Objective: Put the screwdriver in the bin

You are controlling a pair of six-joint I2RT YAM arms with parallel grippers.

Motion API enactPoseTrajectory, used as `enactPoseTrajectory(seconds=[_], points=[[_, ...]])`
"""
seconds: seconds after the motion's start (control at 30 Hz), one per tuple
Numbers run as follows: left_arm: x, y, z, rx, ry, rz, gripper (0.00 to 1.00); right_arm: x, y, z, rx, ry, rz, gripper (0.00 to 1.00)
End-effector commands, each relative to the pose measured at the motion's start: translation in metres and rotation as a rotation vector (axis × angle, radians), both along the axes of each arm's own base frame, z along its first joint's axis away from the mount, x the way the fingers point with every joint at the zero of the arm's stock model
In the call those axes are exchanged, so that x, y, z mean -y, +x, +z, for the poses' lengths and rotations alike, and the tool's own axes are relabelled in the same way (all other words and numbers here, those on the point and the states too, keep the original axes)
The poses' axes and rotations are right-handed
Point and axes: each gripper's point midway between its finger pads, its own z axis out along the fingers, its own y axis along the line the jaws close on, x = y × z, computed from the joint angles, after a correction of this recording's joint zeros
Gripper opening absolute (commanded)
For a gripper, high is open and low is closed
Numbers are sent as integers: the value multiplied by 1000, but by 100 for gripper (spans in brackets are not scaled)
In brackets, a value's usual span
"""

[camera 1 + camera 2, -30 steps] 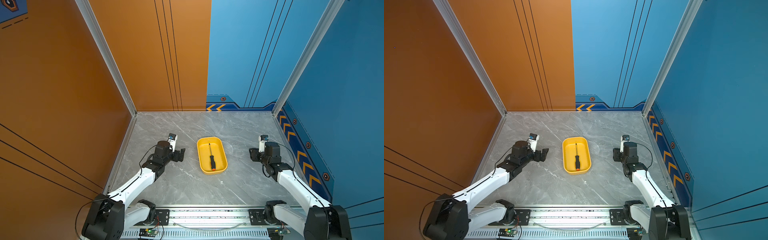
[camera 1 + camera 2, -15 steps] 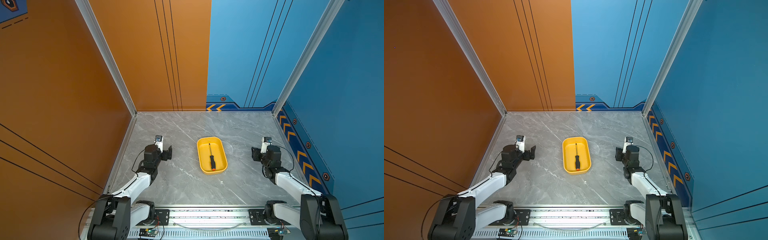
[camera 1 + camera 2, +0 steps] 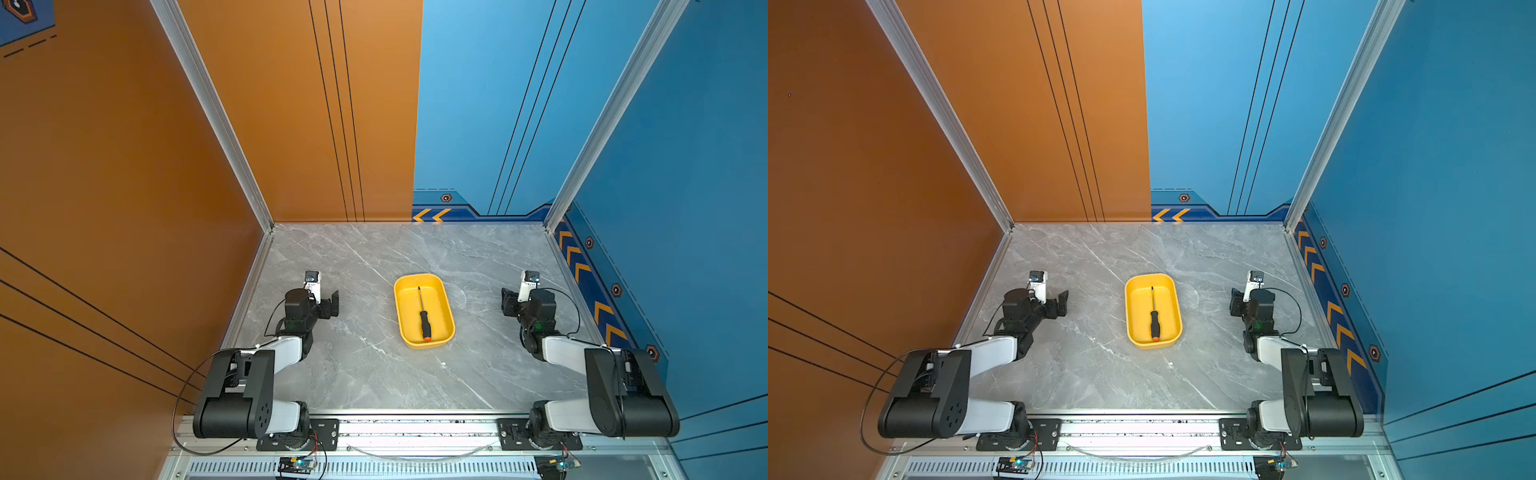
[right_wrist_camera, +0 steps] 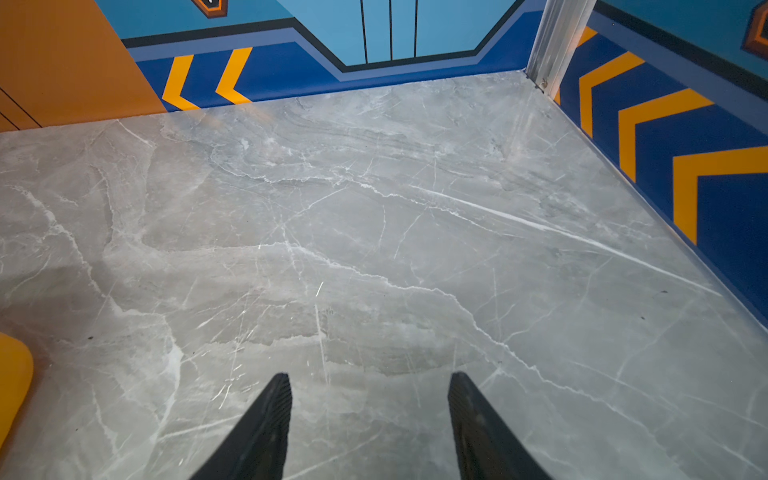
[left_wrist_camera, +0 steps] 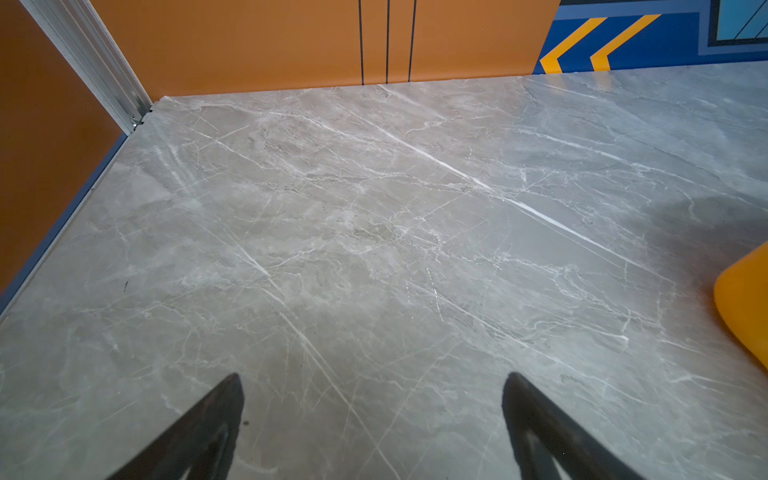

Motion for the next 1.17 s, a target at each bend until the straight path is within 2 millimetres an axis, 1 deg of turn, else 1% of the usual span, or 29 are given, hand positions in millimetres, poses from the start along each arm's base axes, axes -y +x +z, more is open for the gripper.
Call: enactPoseTrajectory(seconds=[0.0,0.1,0.2,0.4,0.43,0.5,0.53,0.57,0.6,0.97,1.07,1.13], points=[[2,12,14,80,-36,-32,98,4,17,10,81,-31,-14,59],[0,14,7,85,-31,-22,98,-2,17,5,71,-64,2,59],[-6,17,-4,94,-27,14,98,0,16,3,89,-63,-8,59],[-8,16,-5,98,-24,25,98,0,15,3,89,-61,-9,60],[-8,16,-5,96,-23,25,98,0,15,3,89,-60,-9,62],[-9,17,-5,95,-24,29,98,0,15,3,88,-59,-10,71],[-10,17,-5,96,-25,34,98,0,16,3,90,-59,-8,78],[-11,17,-5,94,-27,41,98,0,15,3,89,-59,-9,90],[-13,16,-5,96,-27,50,98,0,15,3,90,-59,-10,100],[-16,16,-5,95,-26,70,98,1,15,3,87,-56,-9,100],[-23,16,-5,96,-18,119,98,1,15,2,86,-55,-10,100],[-24,16,-5,97,-8,136,98,1,15,3,88,-55,-10,100]])
